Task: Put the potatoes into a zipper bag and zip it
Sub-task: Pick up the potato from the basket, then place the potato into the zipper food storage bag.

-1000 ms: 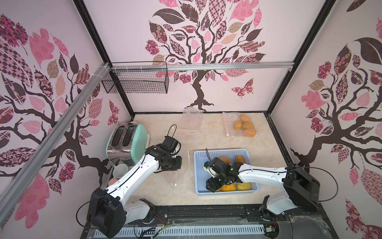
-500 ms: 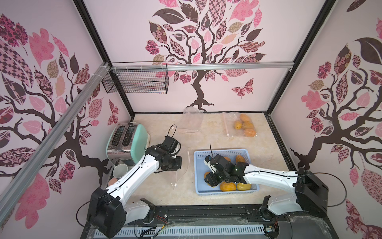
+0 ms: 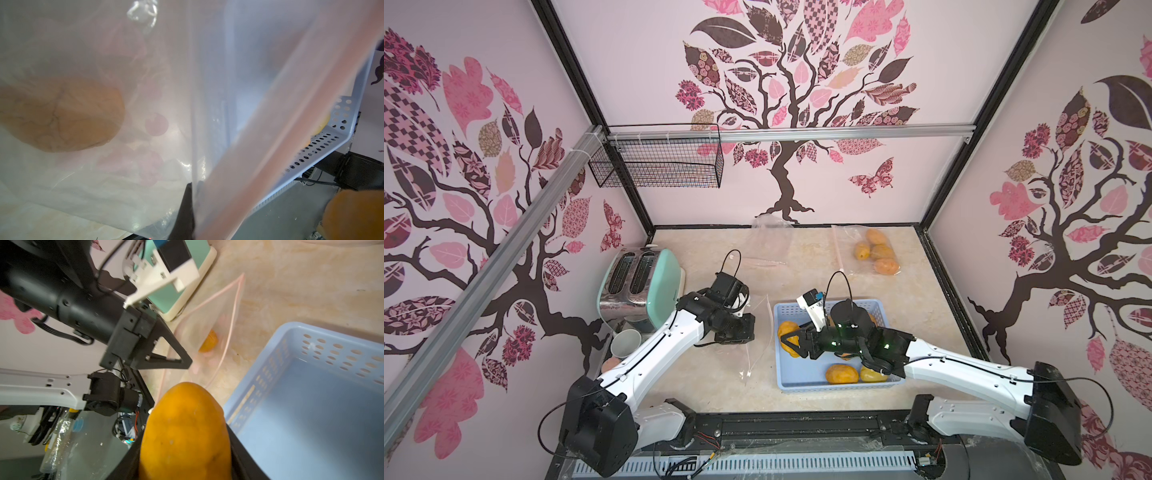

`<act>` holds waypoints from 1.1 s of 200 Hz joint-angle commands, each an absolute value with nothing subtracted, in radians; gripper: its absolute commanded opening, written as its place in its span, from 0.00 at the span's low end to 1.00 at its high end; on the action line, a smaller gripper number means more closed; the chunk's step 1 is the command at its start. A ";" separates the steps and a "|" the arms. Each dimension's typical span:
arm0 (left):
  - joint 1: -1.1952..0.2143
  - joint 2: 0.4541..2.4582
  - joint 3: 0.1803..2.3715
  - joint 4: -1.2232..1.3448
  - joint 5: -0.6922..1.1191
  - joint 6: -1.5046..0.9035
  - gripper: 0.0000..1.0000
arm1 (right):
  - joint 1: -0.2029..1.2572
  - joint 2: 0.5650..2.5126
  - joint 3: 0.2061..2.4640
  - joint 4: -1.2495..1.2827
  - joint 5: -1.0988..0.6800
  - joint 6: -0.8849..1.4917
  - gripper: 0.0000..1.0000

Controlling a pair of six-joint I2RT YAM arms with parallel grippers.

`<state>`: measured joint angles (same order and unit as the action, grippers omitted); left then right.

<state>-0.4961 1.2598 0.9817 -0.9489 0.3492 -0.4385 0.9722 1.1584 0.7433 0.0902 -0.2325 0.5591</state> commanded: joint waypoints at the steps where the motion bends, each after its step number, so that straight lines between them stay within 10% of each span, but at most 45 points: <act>1: -0.496 1.276 1.034 -0.922 0.421 -0.459 0.00 | 0.976 1.195 0.804 0.258 -0.245 0.650 0.51; 220: -0.496 1.220 1.042 -0.823 0.511 -0.559 0.00 | 0.975 1.488 0.755 0.510 -0.115 0.760 0.51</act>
<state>-0.4774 1.2655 1.0233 -0.9272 0.4126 -0.5663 0.9672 1.4319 0.7773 0.6128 -0.1242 0.7940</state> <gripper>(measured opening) 0.047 0.506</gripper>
